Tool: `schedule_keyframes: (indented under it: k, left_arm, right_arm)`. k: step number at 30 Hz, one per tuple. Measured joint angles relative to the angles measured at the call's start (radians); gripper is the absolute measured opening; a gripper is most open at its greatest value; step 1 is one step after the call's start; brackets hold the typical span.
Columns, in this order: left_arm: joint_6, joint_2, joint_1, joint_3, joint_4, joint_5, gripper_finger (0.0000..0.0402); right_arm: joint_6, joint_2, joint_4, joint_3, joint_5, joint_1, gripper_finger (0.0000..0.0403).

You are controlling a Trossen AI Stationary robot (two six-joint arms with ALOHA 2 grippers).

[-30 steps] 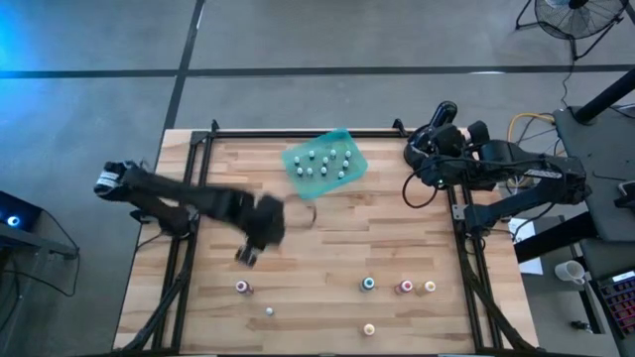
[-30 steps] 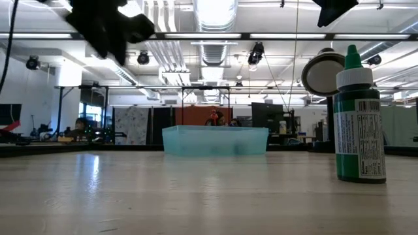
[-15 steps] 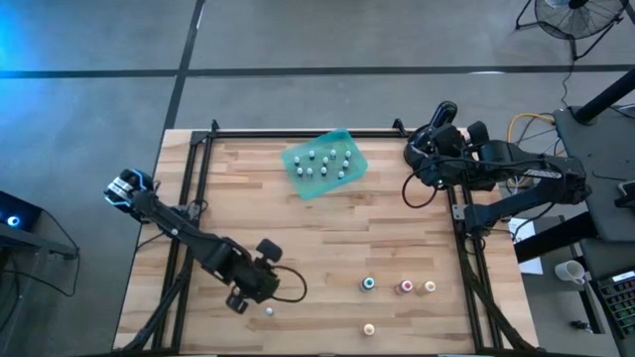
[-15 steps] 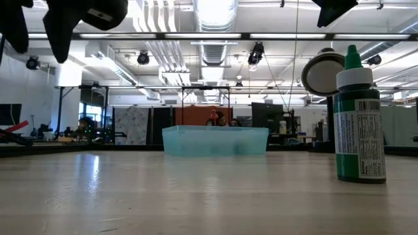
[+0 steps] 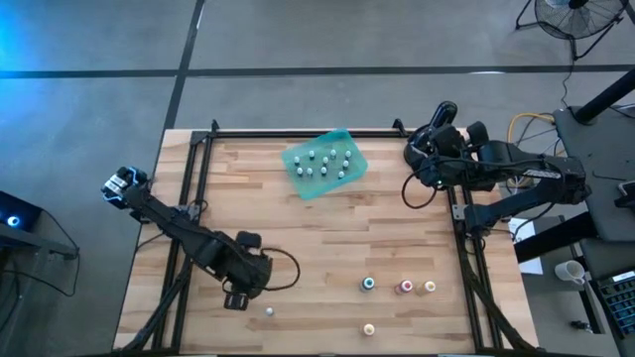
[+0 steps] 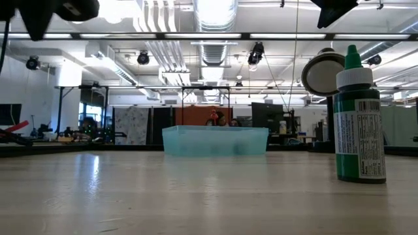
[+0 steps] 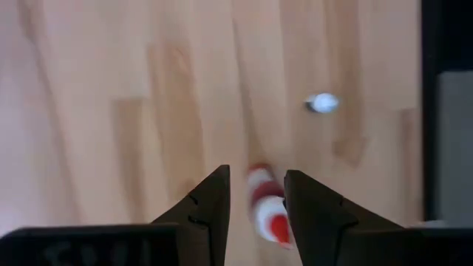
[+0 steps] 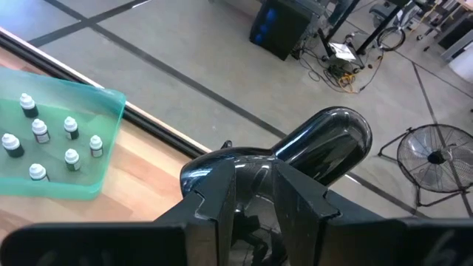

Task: Pick & Place food coloring
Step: Put the orange small food coloring into the green bin

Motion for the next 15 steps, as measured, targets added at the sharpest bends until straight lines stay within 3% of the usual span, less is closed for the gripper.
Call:
schedule_keyframes:
  k: [5,15]
  left_arm:
    - [-0.132,0.002,-0.053,0.000,-0.003,0.069,0.0101]
    - [-0.280,0.003,-0.089,-0.025,-0.055,0.024,0.0102]
  right_arm:
    - [0.000,0.000,0.002,-0.005,0.002,0.000,0.0082]
    - [0.000,0.000,0.022,-0.039,0.004,0.000,0.0082]
